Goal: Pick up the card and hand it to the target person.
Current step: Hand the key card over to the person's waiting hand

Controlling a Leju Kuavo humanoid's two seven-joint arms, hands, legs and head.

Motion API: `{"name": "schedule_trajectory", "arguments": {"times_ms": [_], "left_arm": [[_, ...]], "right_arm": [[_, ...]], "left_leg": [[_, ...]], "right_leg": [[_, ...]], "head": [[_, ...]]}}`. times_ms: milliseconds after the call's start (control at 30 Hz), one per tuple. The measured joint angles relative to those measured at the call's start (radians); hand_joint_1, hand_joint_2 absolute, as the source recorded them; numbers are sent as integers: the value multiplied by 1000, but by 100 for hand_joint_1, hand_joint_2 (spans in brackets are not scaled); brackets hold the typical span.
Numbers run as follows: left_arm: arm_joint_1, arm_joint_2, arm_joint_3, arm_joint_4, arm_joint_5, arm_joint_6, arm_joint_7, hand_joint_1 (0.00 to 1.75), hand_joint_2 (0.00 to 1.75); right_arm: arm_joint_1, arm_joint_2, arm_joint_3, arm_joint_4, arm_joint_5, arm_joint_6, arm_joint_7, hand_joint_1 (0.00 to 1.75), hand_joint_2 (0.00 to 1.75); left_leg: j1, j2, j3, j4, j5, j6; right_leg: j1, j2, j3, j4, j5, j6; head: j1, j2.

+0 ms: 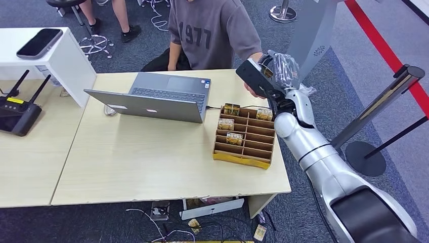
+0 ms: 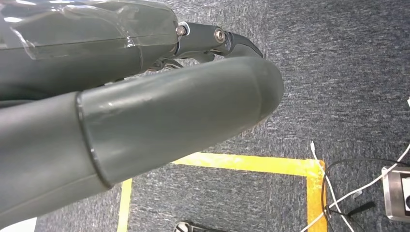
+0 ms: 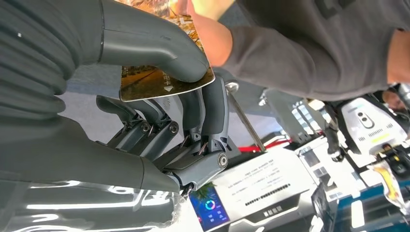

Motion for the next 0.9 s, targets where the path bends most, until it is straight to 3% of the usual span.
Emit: {"name": "schedule_trajectory", "arguments": {"times_ms": [100,167,233,300,900], "left_arm": [[0,0,-4,0,-1,0,0,0,0],[0,0,-7,0,-1,1,0,0,0],[0,1,-10,0,-2,1,0,0,0],[0,1,-10,0,-2,1,0,0,0],[1,7,-24,0,10,12,-2,0,0]], "right_arm": [[-11,20,2,55,1,-8,-7,167,175],[-15,31,2,86,5,-12,-10,99,175],[-19,41,5,119,13,-15,-12,18,175],[-22,48,10,147,22,-16,-16,0,175],[38,59,20,151,-26,-43,-88,0,175]], "left_leg": [[0,0,0,0,0,0],[0,0,0,0,0,0],[0,0,0,0,0,0],[0,0,0,0,0,0],[0,0,1,0,0,0]], "right_leg": [[0,0,0,0,0,0],[0,0,0,0,0,0],[0,0,0,0,0,0],[0,0,0,0,0,0],[0,0,0,0,0,0]], "head": [[0,0],[0,0],[0,0],[0,0],[0,0]]}}
